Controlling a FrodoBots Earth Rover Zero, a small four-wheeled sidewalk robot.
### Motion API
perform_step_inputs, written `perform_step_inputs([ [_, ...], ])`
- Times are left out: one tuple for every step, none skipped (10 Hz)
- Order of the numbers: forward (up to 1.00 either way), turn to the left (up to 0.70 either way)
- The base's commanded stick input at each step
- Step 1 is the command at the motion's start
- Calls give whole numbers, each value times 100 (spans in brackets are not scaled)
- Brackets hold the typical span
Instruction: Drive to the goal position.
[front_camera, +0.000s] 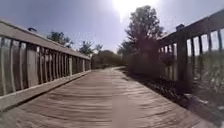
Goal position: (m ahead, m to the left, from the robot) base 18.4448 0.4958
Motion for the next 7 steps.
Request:
perform_step_inputs([
  [70,0],
  [70,0],
  [70,0],
  [70,0],
  [70,0],
  [70,0],
  [70,0],
])
